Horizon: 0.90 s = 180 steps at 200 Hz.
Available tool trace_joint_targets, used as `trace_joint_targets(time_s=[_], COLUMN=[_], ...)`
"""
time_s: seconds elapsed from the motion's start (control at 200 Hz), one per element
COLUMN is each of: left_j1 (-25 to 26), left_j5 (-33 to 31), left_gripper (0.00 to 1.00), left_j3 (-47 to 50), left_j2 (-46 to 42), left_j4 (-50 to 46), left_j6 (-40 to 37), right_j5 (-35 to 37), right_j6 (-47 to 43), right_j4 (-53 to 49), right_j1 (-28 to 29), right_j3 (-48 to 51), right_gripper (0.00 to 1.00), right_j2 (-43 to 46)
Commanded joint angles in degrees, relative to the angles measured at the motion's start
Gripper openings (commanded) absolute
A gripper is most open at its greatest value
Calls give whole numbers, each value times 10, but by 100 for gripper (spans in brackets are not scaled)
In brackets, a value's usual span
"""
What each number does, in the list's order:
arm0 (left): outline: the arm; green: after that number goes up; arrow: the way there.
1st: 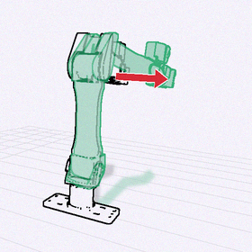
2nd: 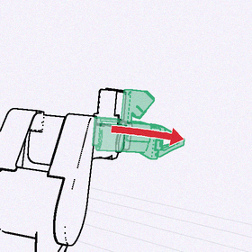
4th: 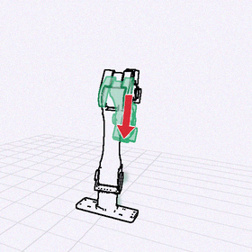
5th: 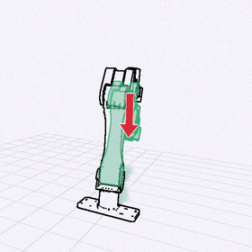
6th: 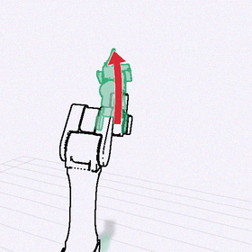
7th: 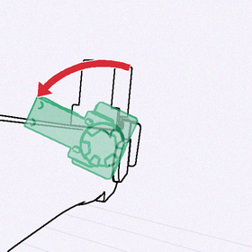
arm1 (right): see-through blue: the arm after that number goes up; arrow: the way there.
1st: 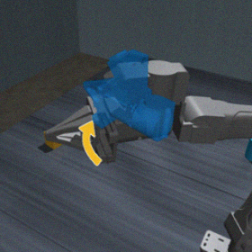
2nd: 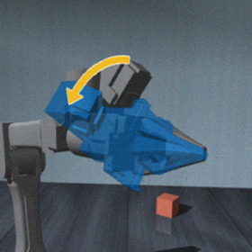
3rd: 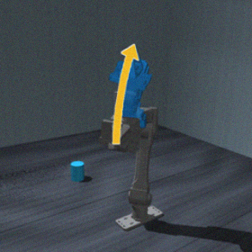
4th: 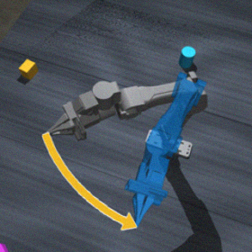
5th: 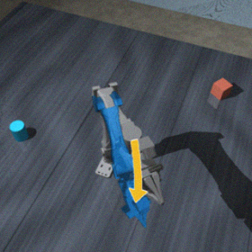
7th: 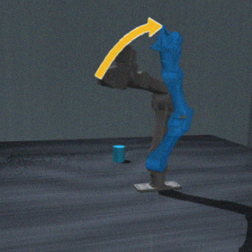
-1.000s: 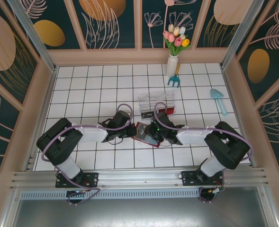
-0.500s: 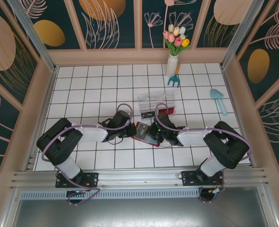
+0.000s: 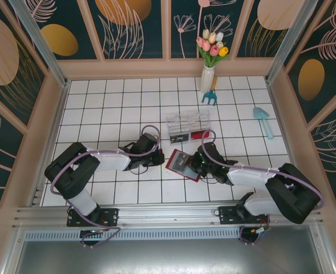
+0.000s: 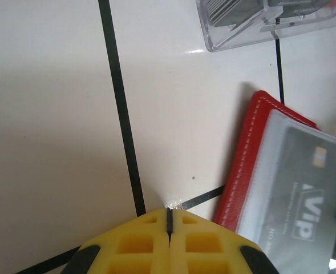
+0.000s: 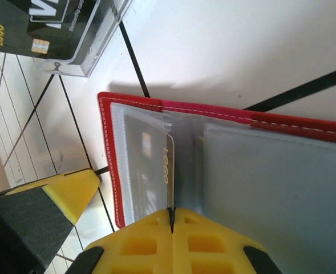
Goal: Take the credit cards out of the card holder
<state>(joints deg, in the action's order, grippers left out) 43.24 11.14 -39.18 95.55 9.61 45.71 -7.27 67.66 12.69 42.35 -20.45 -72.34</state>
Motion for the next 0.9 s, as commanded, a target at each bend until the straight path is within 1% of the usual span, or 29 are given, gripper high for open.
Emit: trace_joint_targets(time_s=[0.0, 0.065, 0.11, 0.15, 0.325, 0.43, 0.761, 0.816, 0.896], left_j1=[2, 2, 2, 2, 6, 14, 28, 29, 28], left_j5=[-5, 4, 12, 22, 72, 94, 99, 87, 63], left_gripper=[6, 7, 9, 12, 16, 17, 15, 15, 12], left_j3=[-10, -12, -13, -14, -11, -20, -60, -69, -81], left_j2=[11, 8, 3, -4, -32, -23, 59, 69, 87], left_j4=[-19, -15, -8, -3, 40, 57, 59, 45, 16], left_j6=[6, 5, 5, 4, 3, 0, -3, -4, -5], right_j5=[16, 14, 9, 3, -17, -22, -28, -28, -28], right_j6=[-2, -6, -10, -14, -27, -28, -28, -27, -27], right_j4=[-19, -11, -3, 8, 61, 87, 104, 103, 103], right_j1=[-8, -10, -10, -10, -10, -10, -13, -13, -13], right_j3=[19, 20, 19, 17, 12, 15, 23, 23, 25], right_gripper=[0, 0, 0, 0, 0, 0, 0, 0, 0], right_j2=[35, 37, 33, 26, -14, -31, -52, -53, -54])
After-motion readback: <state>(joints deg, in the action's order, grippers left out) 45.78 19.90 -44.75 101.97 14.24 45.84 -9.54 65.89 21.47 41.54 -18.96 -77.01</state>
